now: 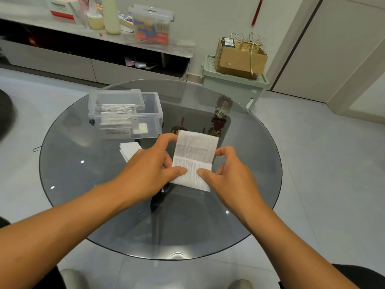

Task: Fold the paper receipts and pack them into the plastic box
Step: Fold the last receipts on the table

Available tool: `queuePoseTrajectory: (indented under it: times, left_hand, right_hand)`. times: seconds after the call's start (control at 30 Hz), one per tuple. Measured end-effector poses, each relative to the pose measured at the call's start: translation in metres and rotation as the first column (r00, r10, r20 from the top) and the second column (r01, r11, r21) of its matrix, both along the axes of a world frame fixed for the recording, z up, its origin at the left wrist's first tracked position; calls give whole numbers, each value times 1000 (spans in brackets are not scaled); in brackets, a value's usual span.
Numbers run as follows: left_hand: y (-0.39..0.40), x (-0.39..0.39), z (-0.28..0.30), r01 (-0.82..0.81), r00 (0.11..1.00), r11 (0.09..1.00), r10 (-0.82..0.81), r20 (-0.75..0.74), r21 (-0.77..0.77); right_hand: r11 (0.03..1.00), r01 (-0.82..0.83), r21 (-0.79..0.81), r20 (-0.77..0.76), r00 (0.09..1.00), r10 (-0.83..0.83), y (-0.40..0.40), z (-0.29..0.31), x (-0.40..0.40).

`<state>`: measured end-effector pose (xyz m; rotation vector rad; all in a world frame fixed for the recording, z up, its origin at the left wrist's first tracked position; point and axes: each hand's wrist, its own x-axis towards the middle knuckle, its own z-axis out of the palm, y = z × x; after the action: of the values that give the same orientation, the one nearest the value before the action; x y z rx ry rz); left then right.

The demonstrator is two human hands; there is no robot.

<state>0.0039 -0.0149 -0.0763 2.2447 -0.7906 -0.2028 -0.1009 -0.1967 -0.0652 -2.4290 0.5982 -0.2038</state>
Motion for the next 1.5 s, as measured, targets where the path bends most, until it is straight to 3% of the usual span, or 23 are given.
queuePoseTrajectory:
  times: [0.1, 0.2, 0.27, 0.37, 0.47, 0.53, 0.63, 0.73, 0.8, 0.87, 0.97, 1.03, 1.1, 1.23, 1.33, 1.5]
  left_hand:
    - [-1, 1, -3, -51, 982, 998, 44, 186, 33]
    - [1, 5, -5, 78, 926, 993, -103, 363, 84]
    - [4, 7, -6, 199, 887, 950, -279, 368, 241]
    - [4, 10, -4, 284, 838, 863, -435, 328, 418]
    - [1, 16, 6, 272, 774, 850, -472, 421, 451]
    - [-1, 18, 12, 283, 741, 849, -489, 459, 447]
    - [-3, 14, 12, 304, 789, 902, -418, 450, 306]
    - [-4, 10, 12, 266, 947, 964, -263, 186, 11]
    - [-4, 6, 7, 240, 969, 970, -238, 71, -35]
    - [-4, 2, 2, 230, 965, 972, -233, 121, 35]
    - [-2, 9, -2, 195, 912, 969, -236, 336, 151]
    - [0, 14, -3, 219, 823, 936, -329, 463, 275]
    - [2, 16, -4, 234, 777, 868, -438, 453, 438]
    - [5, 13, -12, 244, 824, 806, -465, 322, 539]
    - [4, 13, -12, 249, 848, 811, -446, 286, 529]
    - [1, 8, -12, 258, 877, 815, -423, 229, 519]
  right_hand:
    - [996, 26, -91, 17, 1000, -25, 1, -4, 2]
    - [995, -32, -98, 79, 996, 39, -2, -4, 1]
    - [989, -133, -69, 59, 989, 137, -8, -3, 0]
    - [940, -338, -50, -105, 938, 331, -19, 2, -2]
    - [873, -460, -165, -220, 880, 422, -22, 7, -5]
    - [841, -477, -255, -185, 878, 442, -22, 7, -5]
    - [898, -381, -221, 4, 920, 391, -23, 5, -2]
    - [959, -252, 133, 116, 964, 237, -26, 2, 0]
    - [960, -187, 211, 105, 980, 168, -25, -2, 0]
    - [977, -123, 175, 85, 990, 110, -20, -6, 2]
    - [995, -89, -39, 5, 996, 89, -13, -5, 5]
    - [993, -69, -99, -57, 996, 63, -9, -4, 6]
    - [992, -43, -118, -89, 995, 32, -7, -4, 8]
    - [1000, 17, -3, -78, 997, -17, -6, 5, 11]
    - [976, 60, 209, -73, 996, -45, -10, 19, 10]
    - [801, 138, 583, -48, 990, -135, -11, 24, 7]
